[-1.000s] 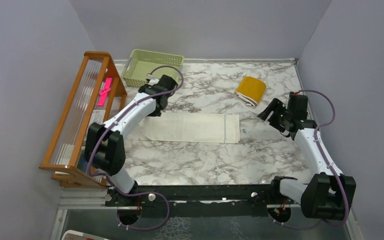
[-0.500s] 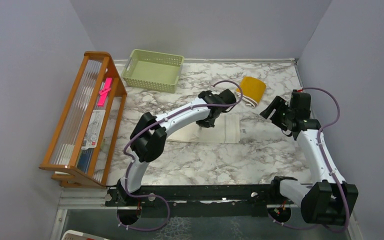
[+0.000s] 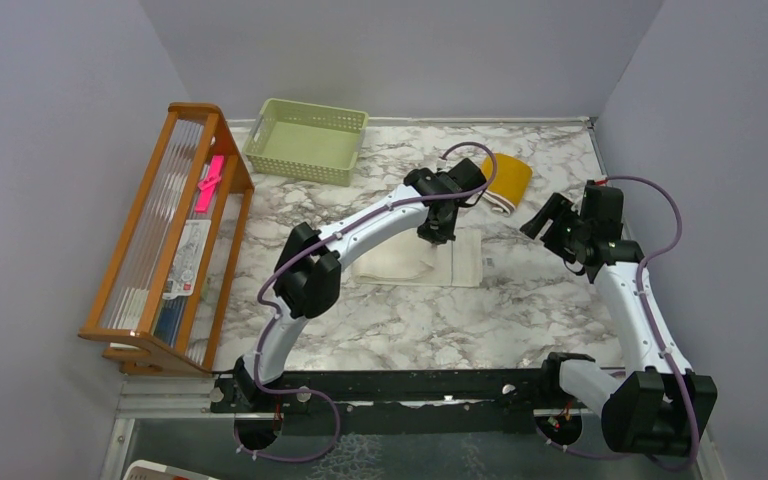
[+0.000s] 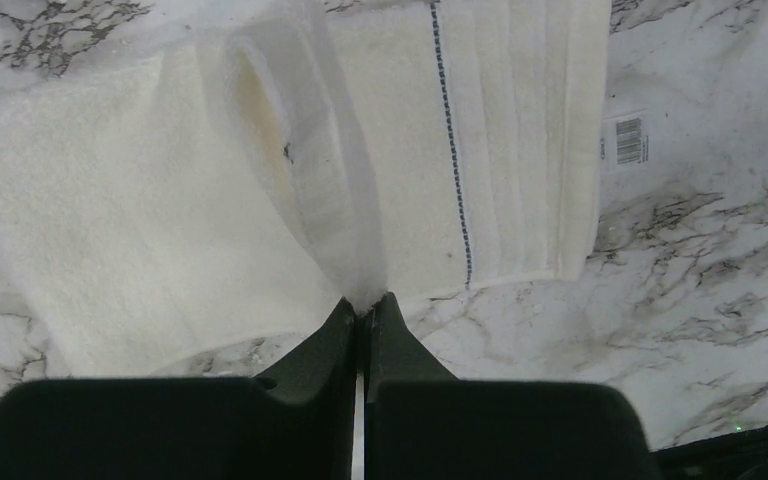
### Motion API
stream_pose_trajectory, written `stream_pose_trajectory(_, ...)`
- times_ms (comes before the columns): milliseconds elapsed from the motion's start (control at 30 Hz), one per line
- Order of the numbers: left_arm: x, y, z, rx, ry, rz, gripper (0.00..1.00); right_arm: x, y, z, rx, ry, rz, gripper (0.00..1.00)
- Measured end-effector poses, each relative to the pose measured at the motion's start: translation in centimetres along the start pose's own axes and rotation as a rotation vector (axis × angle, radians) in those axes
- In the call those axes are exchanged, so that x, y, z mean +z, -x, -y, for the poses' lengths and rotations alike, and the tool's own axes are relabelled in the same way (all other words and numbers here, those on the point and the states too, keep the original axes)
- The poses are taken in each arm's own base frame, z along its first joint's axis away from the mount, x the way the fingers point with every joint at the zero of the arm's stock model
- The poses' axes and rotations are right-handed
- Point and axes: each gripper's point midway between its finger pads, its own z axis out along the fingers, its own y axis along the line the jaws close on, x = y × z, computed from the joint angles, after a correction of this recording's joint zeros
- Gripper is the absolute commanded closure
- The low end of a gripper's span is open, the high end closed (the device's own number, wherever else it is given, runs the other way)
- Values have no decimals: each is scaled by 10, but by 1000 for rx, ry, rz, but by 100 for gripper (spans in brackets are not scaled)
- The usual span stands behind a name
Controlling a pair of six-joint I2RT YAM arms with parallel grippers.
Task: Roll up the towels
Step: Fold the towel at the center of the board.
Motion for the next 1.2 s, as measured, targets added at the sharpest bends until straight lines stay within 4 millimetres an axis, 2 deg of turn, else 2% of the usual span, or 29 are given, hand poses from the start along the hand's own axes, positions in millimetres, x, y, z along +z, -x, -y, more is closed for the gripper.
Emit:
stream_pose_trajectory(467,23,-23,31,-23,-130,-123,100,3,-7,4,-1,-8,-17,29)
stream_pose_trajectory(733,18,-18,50,-54,-215,-130,100,5,-15,9,1,-17,-34,29)
stream_pose_trajectory(933,23,-20,57,-70,-243,-146,100,6,-21,12,2,-19,-42,29)
stream_pose_trajectory(1000,27,-21,60,-79,-250,-150,93,6,-23,13,2,-18,-42,29)
stream_pose_trajectory(1200,30,-12,81,-112,-345,-124,55,8,-28,16,3,-21,-48,28)
